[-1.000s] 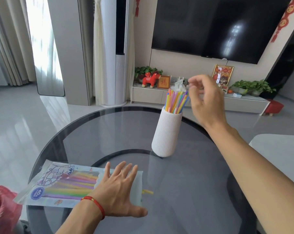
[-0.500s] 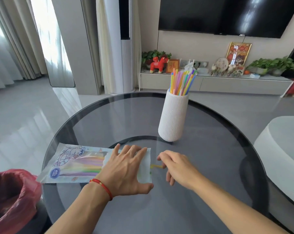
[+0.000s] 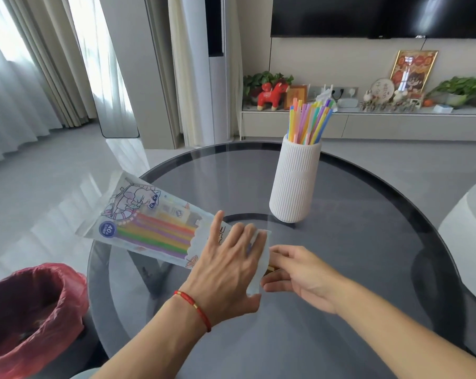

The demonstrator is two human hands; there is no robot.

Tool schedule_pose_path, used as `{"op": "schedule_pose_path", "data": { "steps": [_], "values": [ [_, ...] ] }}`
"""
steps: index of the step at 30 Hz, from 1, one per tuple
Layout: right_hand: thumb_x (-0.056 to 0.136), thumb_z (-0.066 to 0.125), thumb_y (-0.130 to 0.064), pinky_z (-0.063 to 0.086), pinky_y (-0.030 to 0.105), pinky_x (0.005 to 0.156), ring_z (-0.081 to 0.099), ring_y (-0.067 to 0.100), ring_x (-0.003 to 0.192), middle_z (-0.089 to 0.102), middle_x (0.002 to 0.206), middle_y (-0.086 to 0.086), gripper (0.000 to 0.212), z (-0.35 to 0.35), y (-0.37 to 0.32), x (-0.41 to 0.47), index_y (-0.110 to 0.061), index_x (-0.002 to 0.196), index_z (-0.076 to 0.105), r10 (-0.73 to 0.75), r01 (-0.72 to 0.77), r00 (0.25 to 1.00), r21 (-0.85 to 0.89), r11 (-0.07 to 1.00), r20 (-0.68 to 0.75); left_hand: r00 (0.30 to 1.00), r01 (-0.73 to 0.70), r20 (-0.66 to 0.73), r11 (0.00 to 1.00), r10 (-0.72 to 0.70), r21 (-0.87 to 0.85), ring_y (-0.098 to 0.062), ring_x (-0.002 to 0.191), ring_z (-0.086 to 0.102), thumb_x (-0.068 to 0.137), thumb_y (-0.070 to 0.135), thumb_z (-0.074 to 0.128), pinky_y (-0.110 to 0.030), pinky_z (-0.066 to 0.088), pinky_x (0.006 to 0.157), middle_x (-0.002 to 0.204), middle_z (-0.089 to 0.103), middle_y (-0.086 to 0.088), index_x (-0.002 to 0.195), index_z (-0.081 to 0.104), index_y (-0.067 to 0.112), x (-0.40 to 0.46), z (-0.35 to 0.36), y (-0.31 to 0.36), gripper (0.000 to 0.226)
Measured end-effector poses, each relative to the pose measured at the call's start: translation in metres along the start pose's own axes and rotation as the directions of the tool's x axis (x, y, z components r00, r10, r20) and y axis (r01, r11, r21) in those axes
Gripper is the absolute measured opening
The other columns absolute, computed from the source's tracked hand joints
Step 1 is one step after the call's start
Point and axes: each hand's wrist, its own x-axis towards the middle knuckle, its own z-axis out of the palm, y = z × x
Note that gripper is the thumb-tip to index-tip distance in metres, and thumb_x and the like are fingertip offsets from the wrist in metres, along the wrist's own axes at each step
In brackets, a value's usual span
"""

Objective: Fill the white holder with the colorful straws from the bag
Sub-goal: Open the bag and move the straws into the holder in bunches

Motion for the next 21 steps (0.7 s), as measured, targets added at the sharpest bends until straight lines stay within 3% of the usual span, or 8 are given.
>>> {"op": "schedule_pose_path", "data": {
  "steps": [5,10,12,17,21],
  "values": [
    [0.099,0.067,-0.021,0.058,0.031,0.055,0.070,0.024,0.060,0.071,0.083,0.015,0.018,0.008,0.009,0.005,-0.005,0.097,0.075,-0.103,0.068,0.983,-0.219,0.973,-0.152,0.998,0.055,-0.023,0.997,-0.056,-0.047,-0.032,0.123,0.044,0.066,0.070,0.055,-0.067,0.017,0.114,0.134,0.045,-0.012,0.143,0.037,0.008,0.001,-0.002,-0.001,0.101],
    [0.097,0.071,-0.016,0.062,0.033,0.063,0.073,0.025,0.064,0.080,0.081,0.013,0.015,0.011,0.012,0.005,-0.011,0.092,0.083,-0.179,0.128,0.970,-0.284,0.950,-0.164,0.994,0.097,-0.036,0.990,-0.101,-0.105,-0.031,0.120,0.046,0.067,0.077,0.050,-0.066,0.023,0.111,0.131,0.047,-0.010,0.142,0.039,0.010,0.001,0.000,-0.002,0.101],
    [0.096,0.076,-0.022,0.063,0.030,0.067,0.076,0.023,0.070,0.083,0.086,0.010,0.014,0.006,0.007,0.004,-0.011,0.095,0.085,-0.190,0.140,0.966,-0.265,0.954,-0.174,0.992,0.110,-0.045,0.988,-0.116,-0.112,-0.031,0.118,0.047,0.066,0.072,0.051,-0.066,0.024,0.112,0.130,0.048,-0.009,0.141,0.040,0.011,0.001,0.001,-0.006,0.098],
    [0.098,0.071,-0.003,0.061,0.024,0.066,0.077,0.021,0.078,0.083,0.101,0.018,0.015,-0.012,-0.004,-0.001,-0.003,0.108,0.081,-0.177,0.156,0.961,-0.116,0.981,-0.210,0.980,0.198,0.005,0.965,-0.200,-0.173,-0.029,0.120,0.043,0.061,0.073,0.052,-0.063,0.024,0.112,0.134,0.046,-0.006,0.144,0.036,0.020,-0.002,0.006,-0.013,0.100],
    [0.095,0.075,-0.007,0.060,0.024,0.066,0.077,0.021,0.076,0.082,0.102,0.021,0.014,-0.014,-0.005,-0.005,-0.003,0.108,0.080,-0.176,0.161,0.961,-0.088,0.983,-0.211,0.976,0.219,0.042,0.959,-0.215,-0.181,-0.028,0.125,0.039,0.061,0.080,0.049,-0.064,0.023,0.112,0.140,0.041,-0.005,0.148,0.027,0.028,-0.001,0.011,-0.013,0.104]
  ]
}}
